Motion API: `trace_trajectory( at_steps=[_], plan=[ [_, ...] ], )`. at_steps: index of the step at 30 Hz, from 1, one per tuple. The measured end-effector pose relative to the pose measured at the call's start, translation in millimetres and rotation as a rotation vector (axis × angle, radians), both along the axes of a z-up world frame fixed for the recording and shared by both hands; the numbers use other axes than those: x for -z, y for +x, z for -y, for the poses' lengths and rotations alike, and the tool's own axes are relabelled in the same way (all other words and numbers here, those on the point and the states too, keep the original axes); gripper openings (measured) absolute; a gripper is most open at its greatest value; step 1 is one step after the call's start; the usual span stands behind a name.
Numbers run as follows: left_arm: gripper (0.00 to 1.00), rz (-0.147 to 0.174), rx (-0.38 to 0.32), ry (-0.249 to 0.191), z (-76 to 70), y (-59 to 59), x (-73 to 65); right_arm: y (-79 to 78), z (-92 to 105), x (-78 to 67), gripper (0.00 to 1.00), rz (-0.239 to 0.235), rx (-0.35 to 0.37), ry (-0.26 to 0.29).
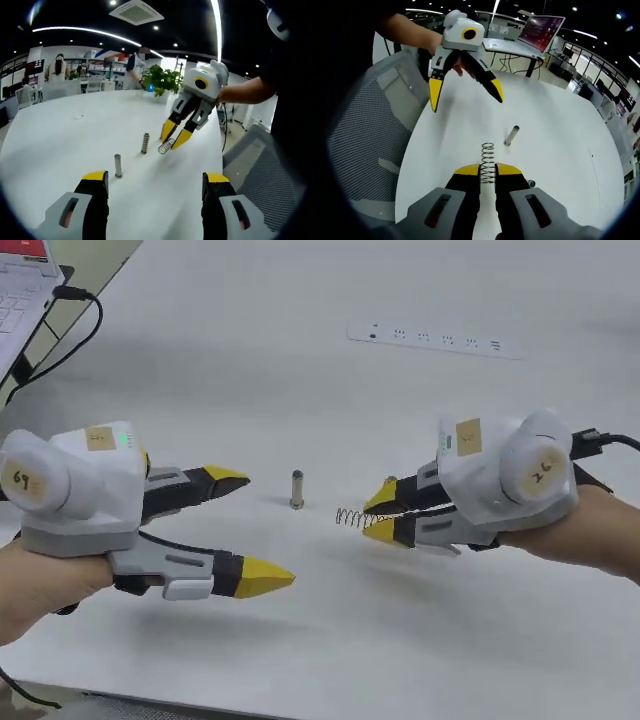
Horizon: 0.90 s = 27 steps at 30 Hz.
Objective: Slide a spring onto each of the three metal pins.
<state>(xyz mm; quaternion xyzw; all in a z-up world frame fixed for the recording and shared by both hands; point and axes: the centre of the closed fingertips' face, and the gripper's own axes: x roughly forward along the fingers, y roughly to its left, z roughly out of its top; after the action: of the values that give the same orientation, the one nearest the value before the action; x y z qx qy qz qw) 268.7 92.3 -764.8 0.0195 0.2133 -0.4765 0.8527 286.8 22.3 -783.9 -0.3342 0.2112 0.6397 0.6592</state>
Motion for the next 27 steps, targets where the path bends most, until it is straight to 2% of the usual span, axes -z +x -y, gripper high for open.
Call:
trace_trajectory(
  at_steps=[1, 8, 12, 18, 22, 27],
  plan=[
    [0.69, -0.008, 0.006, -0.007, 1.4, -0.7, -0.6, -0.7, 1.1, -0.1, 0.08, 0.002, 0.0, -0.002],
    [0.57, -0.008, 0.06, -0.015, 13.8, -4.9, -2.1, -8.1, 2.8, -2.6, 0.08, 0.001, -0.007, 0.001],
    [0.5, -0.01, 0.084, -0.016, 20.9, -3.6, -0.9, -11.2, 1.7, -4.3, 0.08, 0.009, -0.019, 0.0],
    [0.43, 0.003, 0.125, -0.012, 33.9, -0.5, -1.2, -13.1, 1.2, -5.8, 0.08, 0.017, -0.028, -0.002],
    [0.34, -0.008, 0.149, -0.013, 41.5, 2.0, 0.2, -14.5, 0.3, -5.9, 0.08, 0.018, -0.031, 0.0],
    [0.28, -0.005, 0.173, -0.016, 50.4, 2.7, -0.7, -15.6, -0.8, -6.6, 0.08, 0.018, -0.034, 0.002]
  ],
)
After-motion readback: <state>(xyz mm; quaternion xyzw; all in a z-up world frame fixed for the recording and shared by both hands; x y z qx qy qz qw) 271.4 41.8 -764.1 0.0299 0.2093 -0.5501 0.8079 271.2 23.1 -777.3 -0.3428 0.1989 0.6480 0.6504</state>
